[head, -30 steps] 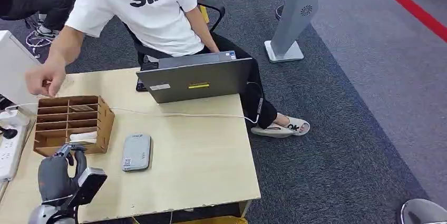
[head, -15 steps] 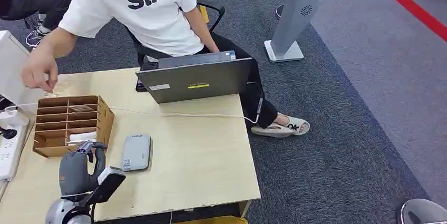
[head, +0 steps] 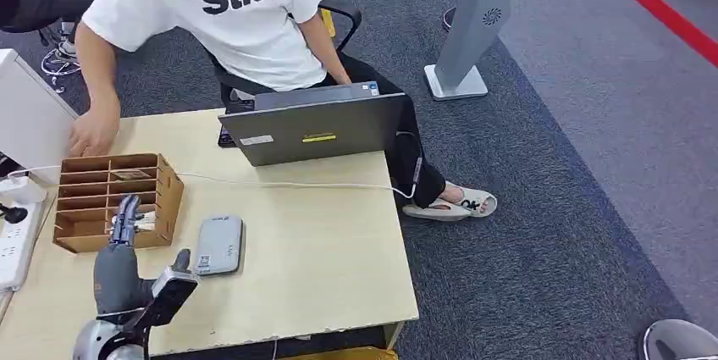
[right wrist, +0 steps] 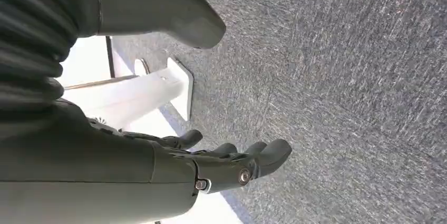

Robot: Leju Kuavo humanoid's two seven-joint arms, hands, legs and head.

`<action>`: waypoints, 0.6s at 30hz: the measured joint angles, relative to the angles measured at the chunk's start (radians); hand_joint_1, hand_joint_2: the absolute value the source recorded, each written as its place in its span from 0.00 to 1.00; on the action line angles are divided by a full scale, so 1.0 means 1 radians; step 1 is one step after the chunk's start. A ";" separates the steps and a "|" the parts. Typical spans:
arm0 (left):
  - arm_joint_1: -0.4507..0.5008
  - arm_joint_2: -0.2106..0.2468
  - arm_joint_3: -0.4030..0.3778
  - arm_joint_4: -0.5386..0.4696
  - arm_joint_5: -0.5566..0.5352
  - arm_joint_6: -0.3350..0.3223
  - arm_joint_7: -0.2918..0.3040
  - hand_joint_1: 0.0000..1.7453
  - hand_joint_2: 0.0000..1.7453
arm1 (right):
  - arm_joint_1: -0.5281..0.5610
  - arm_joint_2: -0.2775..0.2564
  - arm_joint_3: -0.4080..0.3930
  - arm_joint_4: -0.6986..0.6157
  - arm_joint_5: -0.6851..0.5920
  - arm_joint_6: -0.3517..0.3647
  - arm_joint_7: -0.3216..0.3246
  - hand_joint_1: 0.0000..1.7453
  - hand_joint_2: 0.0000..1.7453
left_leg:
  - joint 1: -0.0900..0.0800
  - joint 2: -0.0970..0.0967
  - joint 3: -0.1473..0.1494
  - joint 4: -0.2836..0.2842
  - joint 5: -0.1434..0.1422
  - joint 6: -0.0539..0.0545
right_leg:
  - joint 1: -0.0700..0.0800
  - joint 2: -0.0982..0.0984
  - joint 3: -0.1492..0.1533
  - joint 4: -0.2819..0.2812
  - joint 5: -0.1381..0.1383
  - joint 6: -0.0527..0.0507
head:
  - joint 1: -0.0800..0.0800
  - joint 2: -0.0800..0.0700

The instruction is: Pass the card to the sensor for recognition and then transmit it.

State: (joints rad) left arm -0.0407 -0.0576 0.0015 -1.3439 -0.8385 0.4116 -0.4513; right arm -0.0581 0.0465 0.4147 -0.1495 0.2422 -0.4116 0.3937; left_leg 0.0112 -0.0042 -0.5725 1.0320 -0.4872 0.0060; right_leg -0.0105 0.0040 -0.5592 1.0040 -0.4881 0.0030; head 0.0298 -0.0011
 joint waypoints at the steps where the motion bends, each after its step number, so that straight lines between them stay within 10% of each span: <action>1: 0.000 0.000 0.000 0.000 0.000 0.000 0.000 0.00 1.00 | 0.000 0.000 0.000 0.000 0.000 0.000 0.000 0.00 1.00 | 0.000 0.000 0.000 0.000 0.000 0.000 | 0.000 0.000 0.000 0.000 0.000 0.000 | 0.000 0.000; 18: -0.005 0.070 0.023 -0.055 -0.029 0.040 0.057 0.00 1.00 | 0.001 0.000 0.000 0.000 0.005 0.011 -0.021 0.00 1.00 | 0.001 0.000 0.000 0.000 0.000 0.000 | 0.000 0.000 0.000 0.000 0.000 0.000 | 0.000 0.000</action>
State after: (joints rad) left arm -0.0455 0.0126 0.0244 -1.3989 -0.8675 0.4517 -0.3941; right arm -0.0574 0.0465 0.4147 -0.1492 0.2468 -0.4009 0.3727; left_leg 0.0117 -0.0041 -0.5724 1.0318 -0.4871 0.0059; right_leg -0.0103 0.0040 -0.5593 1.0041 -0.4881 0.0029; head 0.0298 -0.0011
